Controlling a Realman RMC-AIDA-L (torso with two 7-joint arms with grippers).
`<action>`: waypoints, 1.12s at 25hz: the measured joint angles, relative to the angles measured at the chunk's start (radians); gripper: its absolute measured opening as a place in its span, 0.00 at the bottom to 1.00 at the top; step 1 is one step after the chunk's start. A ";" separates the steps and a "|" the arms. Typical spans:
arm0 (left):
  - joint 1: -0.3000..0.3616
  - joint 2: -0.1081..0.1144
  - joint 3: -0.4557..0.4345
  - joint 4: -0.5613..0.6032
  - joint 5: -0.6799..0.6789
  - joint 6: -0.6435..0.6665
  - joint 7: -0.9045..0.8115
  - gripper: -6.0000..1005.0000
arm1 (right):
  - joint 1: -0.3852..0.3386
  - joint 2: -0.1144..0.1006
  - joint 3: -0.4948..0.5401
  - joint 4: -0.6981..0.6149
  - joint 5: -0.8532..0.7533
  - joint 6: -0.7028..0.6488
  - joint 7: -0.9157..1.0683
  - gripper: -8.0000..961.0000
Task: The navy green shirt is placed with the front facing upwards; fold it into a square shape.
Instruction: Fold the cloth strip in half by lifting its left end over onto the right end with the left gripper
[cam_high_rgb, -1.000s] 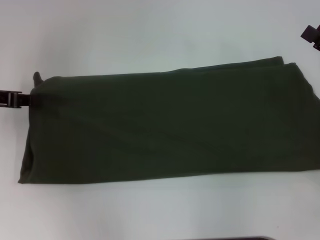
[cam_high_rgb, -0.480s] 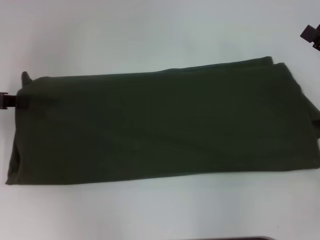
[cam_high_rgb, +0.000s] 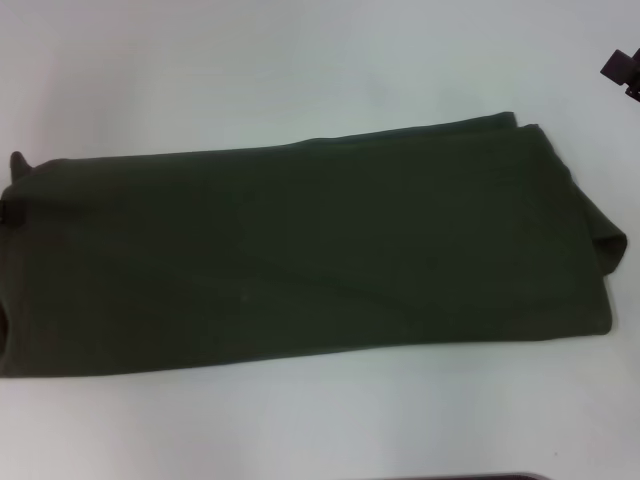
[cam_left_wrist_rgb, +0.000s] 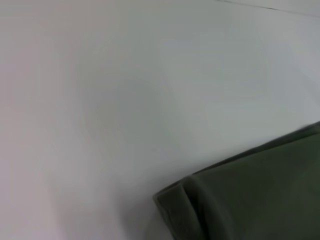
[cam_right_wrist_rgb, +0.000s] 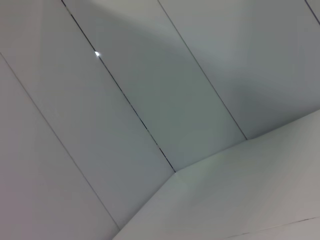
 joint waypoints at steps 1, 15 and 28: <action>0.000 0.001 -0.003 0.002 0.002 0.000 0.000 0.00 | 0.000 0.000 0.000 0.000 0.000 0.000 0.000 0.94; -0.046 -0.005 0.007 0.008 -0.006 0.061 -0.051 0.00 | -0.006 0.003 0.000 0.000 0.000 0.000 -0.007 0.94; -0.078 -0.015 0.009 0.009 -0.120 0.134 -0.090 0.00 | -0.012 0.003 0.000 0.000 0.000 0.001 -0.010 0.94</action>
